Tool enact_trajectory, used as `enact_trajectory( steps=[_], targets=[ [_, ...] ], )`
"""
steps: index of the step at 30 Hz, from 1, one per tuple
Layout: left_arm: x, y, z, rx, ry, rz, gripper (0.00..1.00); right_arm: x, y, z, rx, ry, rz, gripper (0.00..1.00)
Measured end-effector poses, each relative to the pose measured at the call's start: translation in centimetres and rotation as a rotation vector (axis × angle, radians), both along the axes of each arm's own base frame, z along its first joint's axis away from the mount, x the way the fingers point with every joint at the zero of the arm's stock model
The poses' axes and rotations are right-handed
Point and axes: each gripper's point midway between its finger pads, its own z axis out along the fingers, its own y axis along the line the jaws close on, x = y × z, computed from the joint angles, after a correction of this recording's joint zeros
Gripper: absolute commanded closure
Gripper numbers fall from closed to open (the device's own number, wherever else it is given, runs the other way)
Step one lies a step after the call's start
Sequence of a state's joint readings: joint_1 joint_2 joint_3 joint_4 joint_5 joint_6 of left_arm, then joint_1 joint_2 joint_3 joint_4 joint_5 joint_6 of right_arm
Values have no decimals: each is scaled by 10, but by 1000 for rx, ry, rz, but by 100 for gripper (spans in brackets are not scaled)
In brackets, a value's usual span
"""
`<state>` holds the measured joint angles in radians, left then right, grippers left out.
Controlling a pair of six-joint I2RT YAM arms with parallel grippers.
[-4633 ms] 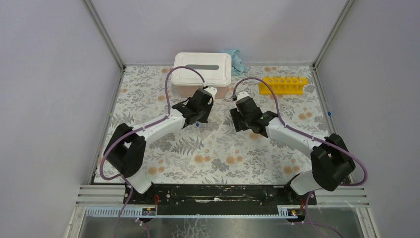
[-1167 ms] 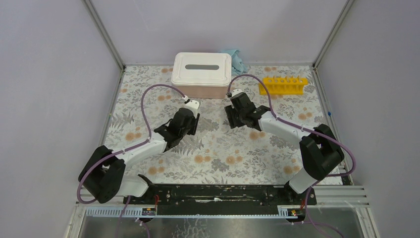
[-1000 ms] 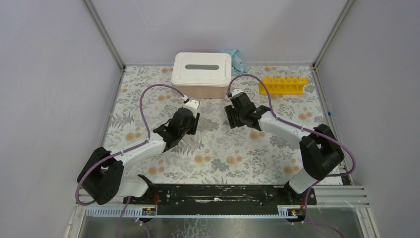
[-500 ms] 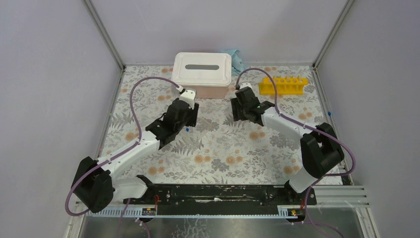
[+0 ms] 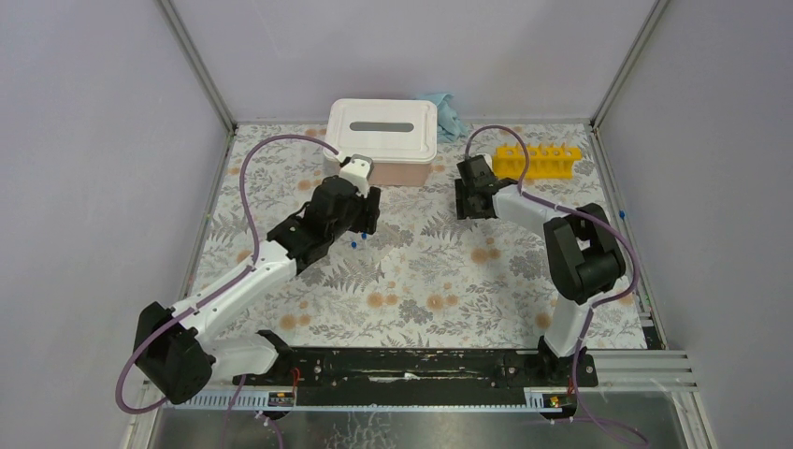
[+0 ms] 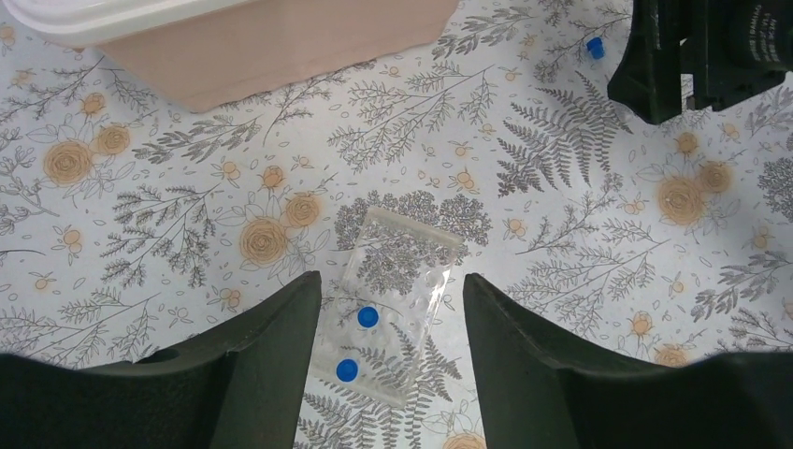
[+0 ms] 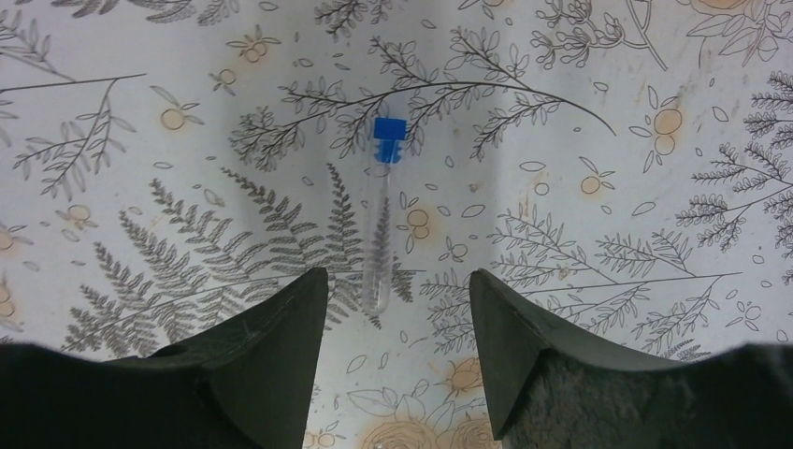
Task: Organize the chemistry lab equipment
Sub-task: Insert the test tube into the slot of the test tube rack, then pick up the test tube at the center of the board.
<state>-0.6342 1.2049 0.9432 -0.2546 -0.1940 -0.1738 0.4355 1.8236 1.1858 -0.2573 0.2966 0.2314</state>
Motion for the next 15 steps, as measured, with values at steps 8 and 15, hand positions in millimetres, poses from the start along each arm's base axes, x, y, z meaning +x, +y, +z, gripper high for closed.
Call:
enact_trajectory(
  steps=[8,15],
  targets=[
    [-8,2,2,-5,21,-9,35,6,-9,-15,-4,32,-25,41],
    [-10,1,3,-11,26,-13,35,2,-6,-28,5,71,-12,47]
  ],
)
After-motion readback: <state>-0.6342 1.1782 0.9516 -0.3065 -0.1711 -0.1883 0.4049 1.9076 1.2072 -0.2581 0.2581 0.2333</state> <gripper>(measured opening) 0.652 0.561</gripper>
